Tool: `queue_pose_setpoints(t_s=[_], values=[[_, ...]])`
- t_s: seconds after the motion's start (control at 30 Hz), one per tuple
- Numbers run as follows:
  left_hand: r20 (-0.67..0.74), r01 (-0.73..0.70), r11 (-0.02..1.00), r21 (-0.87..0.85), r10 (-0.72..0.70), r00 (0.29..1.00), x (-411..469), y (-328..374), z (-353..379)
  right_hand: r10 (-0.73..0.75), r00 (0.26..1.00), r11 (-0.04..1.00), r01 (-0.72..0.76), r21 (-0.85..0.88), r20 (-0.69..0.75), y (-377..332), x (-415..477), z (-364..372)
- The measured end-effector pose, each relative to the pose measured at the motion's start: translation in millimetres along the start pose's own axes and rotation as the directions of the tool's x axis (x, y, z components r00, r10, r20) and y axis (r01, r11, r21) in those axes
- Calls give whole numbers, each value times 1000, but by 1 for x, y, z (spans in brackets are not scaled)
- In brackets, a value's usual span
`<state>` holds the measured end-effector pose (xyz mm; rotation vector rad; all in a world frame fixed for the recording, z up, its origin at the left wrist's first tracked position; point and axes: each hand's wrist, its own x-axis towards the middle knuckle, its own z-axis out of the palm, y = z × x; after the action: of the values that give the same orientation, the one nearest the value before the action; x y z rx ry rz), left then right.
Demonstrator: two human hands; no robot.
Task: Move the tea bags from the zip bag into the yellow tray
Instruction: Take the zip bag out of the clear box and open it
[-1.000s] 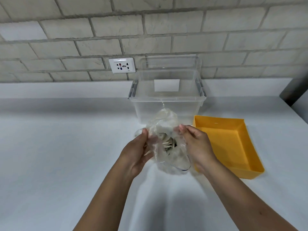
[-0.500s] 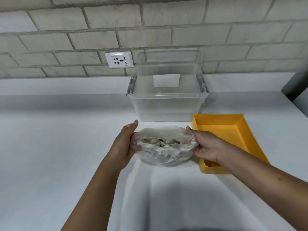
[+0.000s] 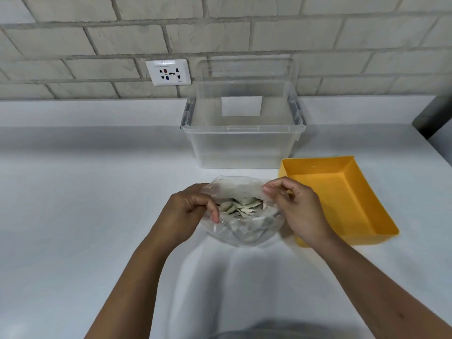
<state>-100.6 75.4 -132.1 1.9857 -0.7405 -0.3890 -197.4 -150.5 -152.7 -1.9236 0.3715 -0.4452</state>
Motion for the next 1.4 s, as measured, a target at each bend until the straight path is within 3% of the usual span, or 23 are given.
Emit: queue_pose_setpoints(t_s=[0.2,0.37,0.47,0.57,0.7,0.77,0.83,0.9,1.03,1.13,1.2,1.3,1.37,1.4], values=[[32,-83,990,114,79,996,5,-4,4,252,963,933,-269,240,99,-12,16,-3],[87,-17,987,157,3,996,-3,-6,15,2,999,988,6,-155,52,-13,5,-5],[-115,-9,989,146,26,993,-6,0,13,-34,996,966,10,-258,-88,-15,-8,-1],[-372,195,981,6,-179,911,-4,13,20,114,964,973,-157,-169,-239,-9,-15,8],[-375,389,913,-123,-405,834,-6,12,33,229,943,973,-232,16,-243,-5,-20,12],[-255,424,811,-403,-544,799,-6,8,37,295,936,949,-263,172,-191,-6,-21,13],[8,465,550,-694,-641,768,-5,12,37,430,896,844,-356,401,-109,-10,-20,12],[145,490,417,-766,-631,762,-5,18,37,537,843,715,-438,545,-28,-14,-18,10],[132,510,470,-720,-629,766,-7,18,36,608,787,581,-532,616,106,-22,-13,3],[137,527,506,-683,-621,772,-12,21,31,602,788,586,-545,599,129,-24,-10,-2],[30,477,634,-609,-582,812,-17,27,31,585,804,626,-530,572,105,-24,-9,-4],[-278,360,848,-389,-480,832,-24,28,38,580,812,653,-515,556,71,-25,-9,-3],[-385,350,896,-273,-435,814,-29,25,43,578,812,658,-519,545,75,-24,-11,-3],[-382,352,887,-298,-448,808,-29,22,45,578,810,653,-529,542,94,-24,-12,-2]])
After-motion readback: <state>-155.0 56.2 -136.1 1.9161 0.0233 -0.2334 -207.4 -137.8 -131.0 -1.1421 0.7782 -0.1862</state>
